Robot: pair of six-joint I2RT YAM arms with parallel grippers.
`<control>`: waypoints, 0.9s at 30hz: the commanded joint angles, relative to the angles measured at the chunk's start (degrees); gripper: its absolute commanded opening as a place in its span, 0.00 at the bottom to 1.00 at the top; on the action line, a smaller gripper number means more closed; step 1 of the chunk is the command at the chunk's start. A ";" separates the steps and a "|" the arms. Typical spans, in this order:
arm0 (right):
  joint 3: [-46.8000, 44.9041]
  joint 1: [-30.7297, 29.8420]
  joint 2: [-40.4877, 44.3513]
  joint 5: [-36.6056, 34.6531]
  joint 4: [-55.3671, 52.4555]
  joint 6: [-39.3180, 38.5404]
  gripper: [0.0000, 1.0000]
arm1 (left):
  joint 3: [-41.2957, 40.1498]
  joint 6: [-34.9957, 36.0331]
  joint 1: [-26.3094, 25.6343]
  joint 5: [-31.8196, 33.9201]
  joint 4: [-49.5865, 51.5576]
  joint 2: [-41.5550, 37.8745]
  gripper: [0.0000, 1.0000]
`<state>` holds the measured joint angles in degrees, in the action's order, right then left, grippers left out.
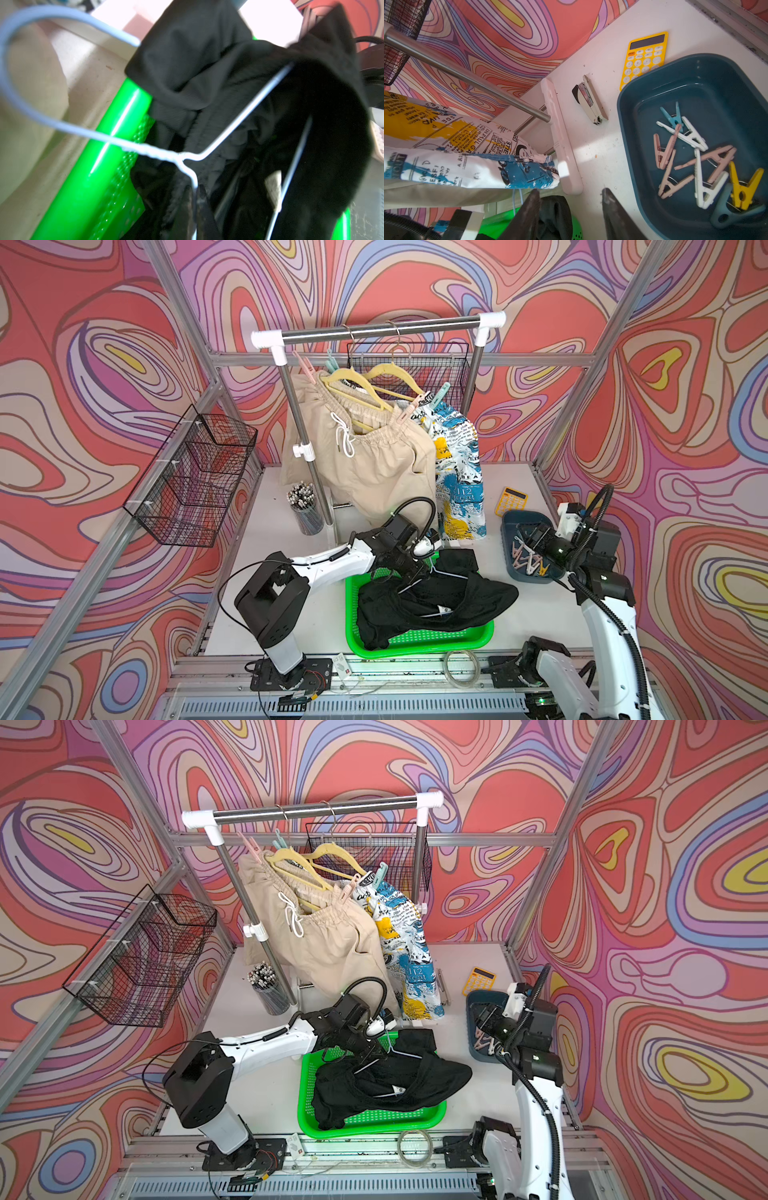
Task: Remove the clothespins securing shorts to the hanger
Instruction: Pick up the hanger from the basket.
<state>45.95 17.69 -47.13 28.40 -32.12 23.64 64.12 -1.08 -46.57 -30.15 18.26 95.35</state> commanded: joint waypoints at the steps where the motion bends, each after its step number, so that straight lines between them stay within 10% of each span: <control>1: -0.59 0.31 0.11 0.43 1.06 0.18 0.50 | 0.13 0.80 -0.37 -0.75 2.17 -4.61 0.00; 27: 5.09 0.28 2.83 8.96 0.05 -1.32 0.50 | 5.16 3.11 -0.72 10.92 12.18 -26.12 0.00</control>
<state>47.53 17.69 -45.43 35.75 -30.44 23.77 66.63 0.93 -47.00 -22.61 28.29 71.57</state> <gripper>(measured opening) 0.495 0.055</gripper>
